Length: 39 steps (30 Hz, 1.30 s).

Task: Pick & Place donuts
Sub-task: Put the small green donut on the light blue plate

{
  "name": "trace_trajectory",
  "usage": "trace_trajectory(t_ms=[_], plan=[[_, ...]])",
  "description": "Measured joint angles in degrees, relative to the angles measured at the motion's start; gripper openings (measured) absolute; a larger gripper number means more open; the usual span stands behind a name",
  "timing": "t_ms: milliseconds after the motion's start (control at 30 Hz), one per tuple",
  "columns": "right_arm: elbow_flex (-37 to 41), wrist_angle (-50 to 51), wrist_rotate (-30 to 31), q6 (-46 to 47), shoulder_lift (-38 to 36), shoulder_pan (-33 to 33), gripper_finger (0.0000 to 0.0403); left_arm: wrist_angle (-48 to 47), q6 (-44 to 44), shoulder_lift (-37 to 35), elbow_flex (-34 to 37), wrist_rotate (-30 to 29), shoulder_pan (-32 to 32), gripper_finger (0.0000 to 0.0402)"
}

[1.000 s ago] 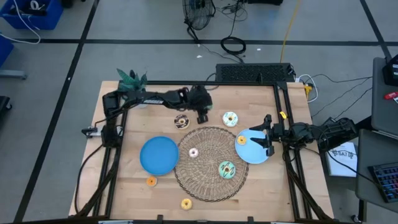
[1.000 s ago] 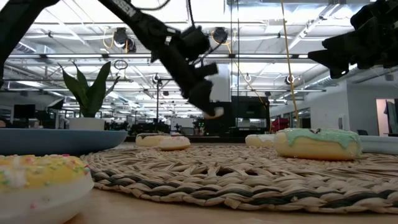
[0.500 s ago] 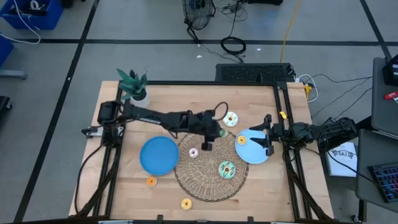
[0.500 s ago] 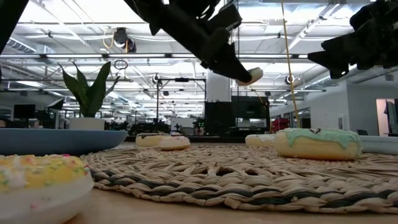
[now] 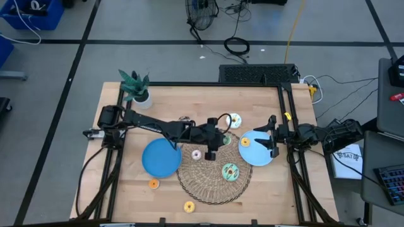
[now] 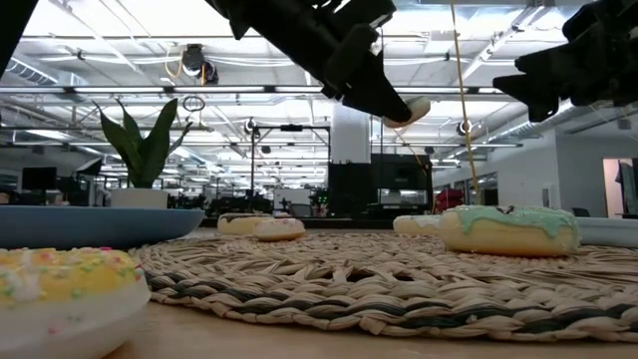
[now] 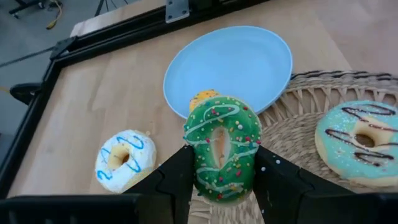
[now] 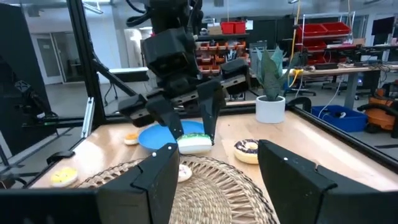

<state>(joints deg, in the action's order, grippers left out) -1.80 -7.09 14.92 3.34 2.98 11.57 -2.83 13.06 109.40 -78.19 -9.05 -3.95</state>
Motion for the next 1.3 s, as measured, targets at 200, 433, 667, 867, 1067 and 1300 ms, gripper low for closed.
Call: trace_trajectory(t_ms=[200,433,667,867,1067,1300], plan=[[0.0,-0.3,-0.1,10.7,0.1,0.1,0.0206,0.0,-1.9,0.0,0.0,0.0,0.1,0.015],[0.0,-0.4,1.6,11.1,0.2,0.1,0.0205,-0.1,-4.8,0.0,0.0,0.0,0.1,0.015],[0.0,-2.2,4.3,7.6,1.1,0.1,0.0205,-1.5,-9.1,0.0,0.0,0.0,0.1,0.015],[0.0,-6.2,7.7,4.8,10.1,0.1,0.0205,-2.2,-8.4,0.0,0.0,0.0,0.2,0.015],[-0.4,-16.4,7.6,5.6,24.7,0.1,0.0205,-2.0,-6.0,0.0,0.0,-0.1,0.3,0.015],[-3.5,-22.9,5.9,-0.2,40.0,0.2,0.0217,-1.9,-6.0,0.0,0.0,-0.1,1.3,0.015]])
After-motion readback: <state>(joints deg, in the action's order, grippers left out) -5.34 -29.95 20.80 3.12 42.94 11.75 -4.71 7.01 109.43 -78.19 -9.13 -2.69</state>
